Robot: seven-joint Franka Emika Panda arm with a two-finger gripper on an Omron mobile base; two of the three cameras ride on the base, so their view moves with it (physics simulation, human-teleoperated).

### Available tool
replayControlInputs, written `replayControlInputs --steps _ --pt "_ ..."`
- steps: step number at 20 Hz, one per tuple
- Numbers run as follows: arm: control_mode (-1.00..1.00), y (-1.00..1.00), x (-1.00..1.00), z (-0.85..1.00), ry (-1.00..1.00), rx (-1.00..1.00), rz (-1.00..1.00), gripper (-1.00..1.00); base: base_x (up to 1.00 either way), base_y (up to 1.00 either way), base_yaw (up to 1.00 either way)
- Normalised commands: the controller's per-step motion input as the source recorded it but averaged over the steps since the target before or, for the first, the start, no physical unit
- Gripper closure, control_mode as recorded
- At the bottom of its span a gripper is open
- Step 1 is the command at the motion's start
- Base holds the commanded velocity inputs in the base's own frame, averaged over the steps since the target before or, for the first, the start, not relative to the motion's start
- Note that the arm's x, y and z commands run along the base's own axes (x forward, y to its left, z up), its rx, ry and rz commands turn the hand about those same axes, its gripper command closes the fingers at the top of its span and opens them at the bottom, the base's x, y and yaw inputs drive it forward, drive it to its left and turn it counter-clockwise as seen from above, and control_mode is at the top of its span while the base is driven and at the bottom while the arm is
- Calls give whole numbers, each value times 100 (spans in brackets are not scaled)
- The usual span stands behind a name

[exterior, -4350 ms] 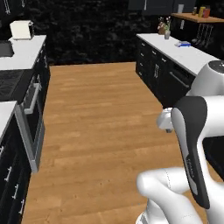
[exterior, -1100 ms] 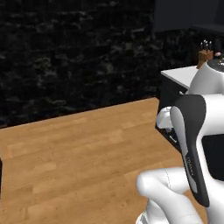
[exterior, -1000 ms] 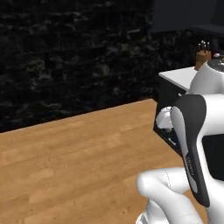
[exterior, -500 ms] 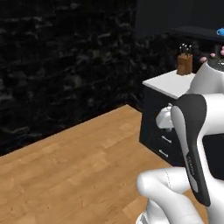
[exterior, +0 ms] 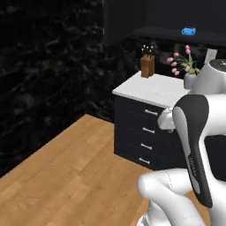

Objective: Gather all objects into one cabinet and sort the glasses and bowls to opposite sides.

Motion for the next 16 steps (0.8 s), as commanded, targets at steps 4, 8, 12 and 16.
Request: replayControlInputs --steps 4,8,12,16 --pt "100 0 0 0 0 0 0 -100 69 34 -60" --pt "100 0 0 0 0 0 0 -100 71 35 -59" --pt "100 0 0 0 0 0 0 -100 73 37 -59" --pt "100 0 0 0 0 0 0 -100 72 38 -59"
